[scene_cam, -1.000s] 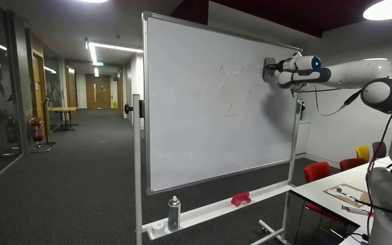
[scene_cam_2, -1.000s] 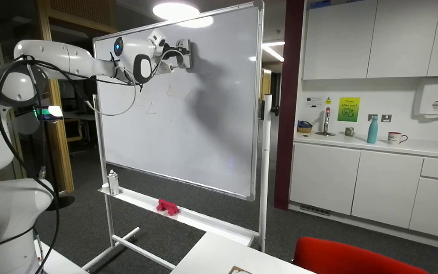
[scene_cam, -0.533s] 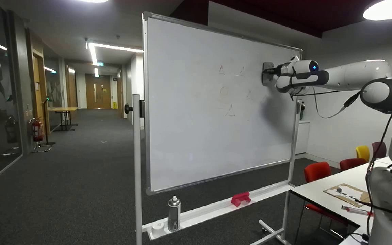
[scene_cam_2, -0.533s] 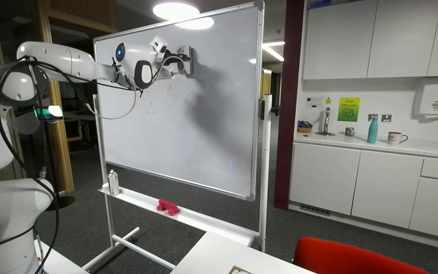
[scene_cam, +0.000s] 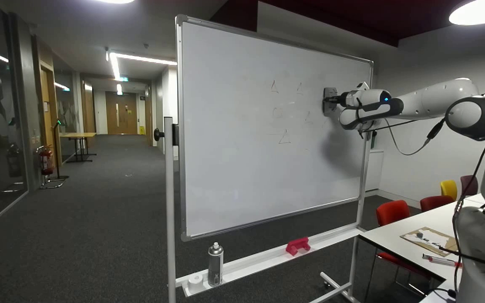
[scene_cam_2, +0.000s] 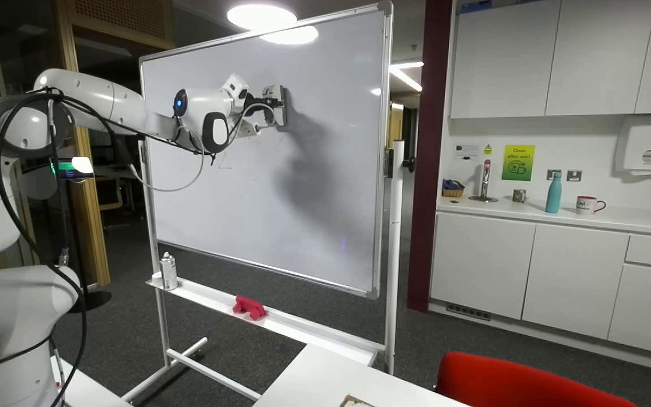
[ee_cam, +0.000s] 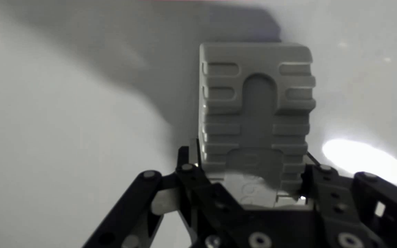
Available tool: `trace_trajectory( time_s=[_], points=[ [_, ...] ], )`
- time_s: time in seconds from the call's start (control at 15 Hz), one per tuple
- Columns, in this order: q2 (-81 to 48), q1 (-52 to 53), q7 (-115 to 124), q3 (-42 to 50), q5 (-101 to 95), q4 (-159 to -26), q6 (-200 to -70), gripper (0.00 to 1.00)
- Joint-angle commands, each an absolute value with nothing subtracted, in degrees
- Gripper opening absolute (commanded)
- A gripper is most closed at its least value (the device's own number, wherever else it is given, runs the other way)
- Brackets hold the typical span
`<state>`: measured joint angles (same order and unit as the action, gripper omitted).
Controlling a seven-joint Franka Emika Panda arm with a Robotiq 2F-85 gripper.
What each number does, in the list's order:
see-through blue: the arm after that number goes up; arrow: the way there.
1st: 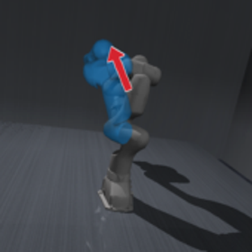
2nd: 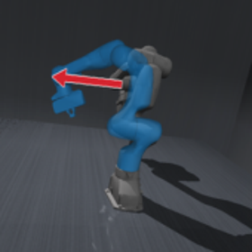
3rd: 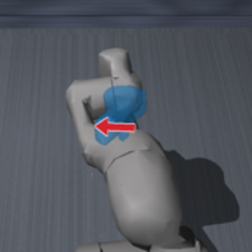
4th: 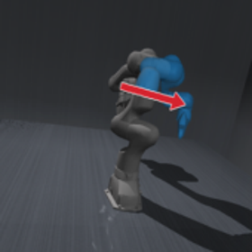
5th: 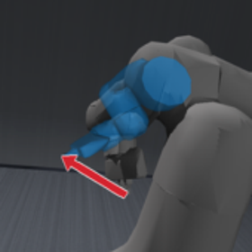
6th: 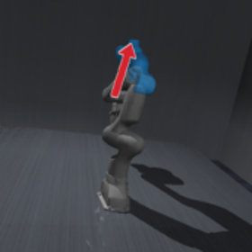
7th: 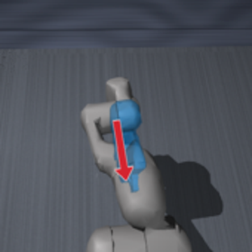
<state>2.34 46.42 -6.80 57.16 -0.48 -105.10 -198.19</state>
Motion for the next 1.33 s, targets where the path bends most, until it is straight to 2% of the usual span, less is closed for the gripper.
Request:
trace_trajectory(
  time_s=[0.0, 0.53, 1.27],
  points=[
    [3.06, 46.91, -8.24, 57.58, -4.96, -106.27, -198.16, 0.35],
    [6.95, 47.96, -9.57, 57.10, -15.64, -109.85, -198.09, 0.35],
    [8.60, 48.39, -3.53, 62.85, -15.13, -106.77, -198.07, 0.35]
  ],
)
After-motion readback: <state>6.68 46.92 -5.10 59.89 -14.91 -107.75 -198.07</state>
